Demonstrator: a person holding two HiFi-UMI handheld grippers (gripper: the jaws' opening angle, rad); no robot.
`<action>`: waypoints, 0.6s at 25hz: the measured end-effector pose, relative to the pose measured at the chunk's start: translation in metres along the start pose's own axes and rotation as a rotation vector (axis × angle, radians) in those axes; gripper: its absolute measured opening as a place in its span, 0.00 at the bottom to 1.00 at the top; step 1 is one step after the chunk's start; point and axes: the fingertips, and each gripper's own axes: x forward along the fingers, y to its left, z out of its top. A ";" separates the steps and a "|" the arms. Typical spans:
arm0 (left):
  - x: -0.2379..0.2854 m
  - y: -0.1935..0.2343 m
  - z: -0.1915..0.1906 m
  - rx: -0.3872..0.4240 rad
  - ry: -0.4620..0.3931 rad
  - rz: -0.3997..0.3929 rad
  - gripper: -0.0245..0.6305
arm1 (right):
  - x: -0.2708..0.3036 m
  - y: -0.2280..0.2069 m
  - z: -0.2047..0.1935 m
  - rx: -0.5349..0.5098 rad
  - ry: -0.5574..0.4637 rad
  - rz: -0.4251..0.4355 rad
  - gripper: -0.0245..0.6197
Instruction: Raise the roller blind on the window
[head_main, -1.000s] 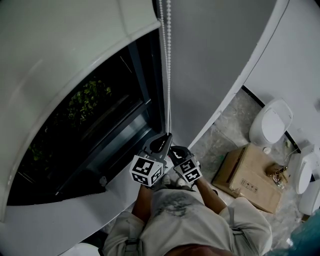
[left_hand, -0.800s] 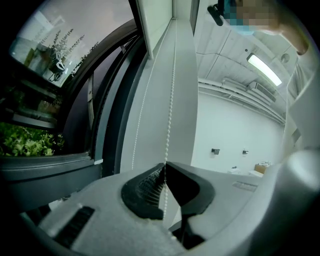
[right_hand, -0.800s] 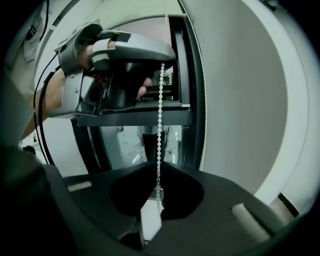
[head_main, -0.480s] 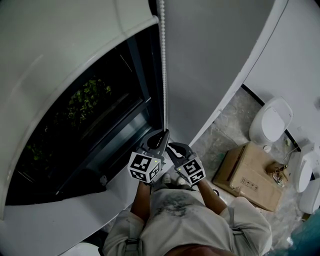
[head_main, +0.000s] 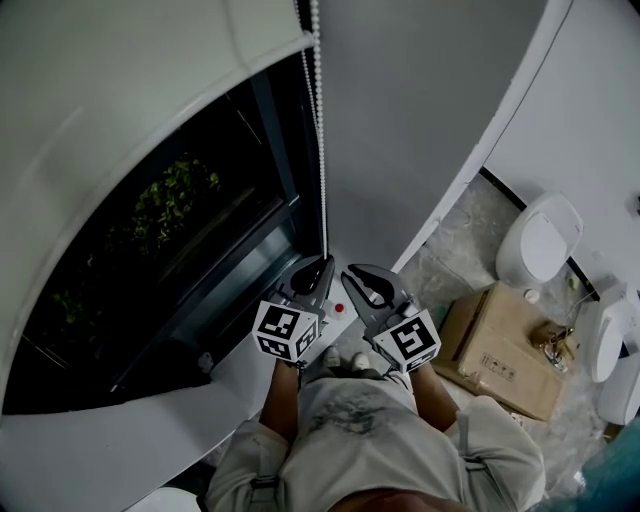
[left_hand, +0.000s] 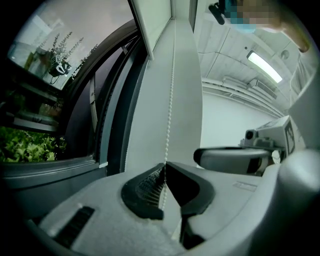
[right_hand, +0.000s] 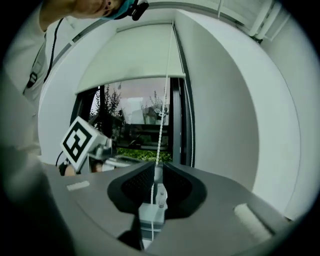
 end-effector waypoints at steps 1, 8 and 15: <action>0.000 -0.001 0.000 -0.001 -0.001 -0.002 0.07 | 0.000 -0.001 0.013 -0.003 -0.023 0.002 0.14; 0.000 -0.009 0.000 -0.003 -0.001 -0.025 0.07 | 0.005 -0.002 0.096 -0.023 -0.136 0.028 0.16; -0.001 -0.015 -0.001 -0.005 0.001 -0.040 0.07 | 0.017 -0.008 0.136 -0.044 -0.165 0.048 0.18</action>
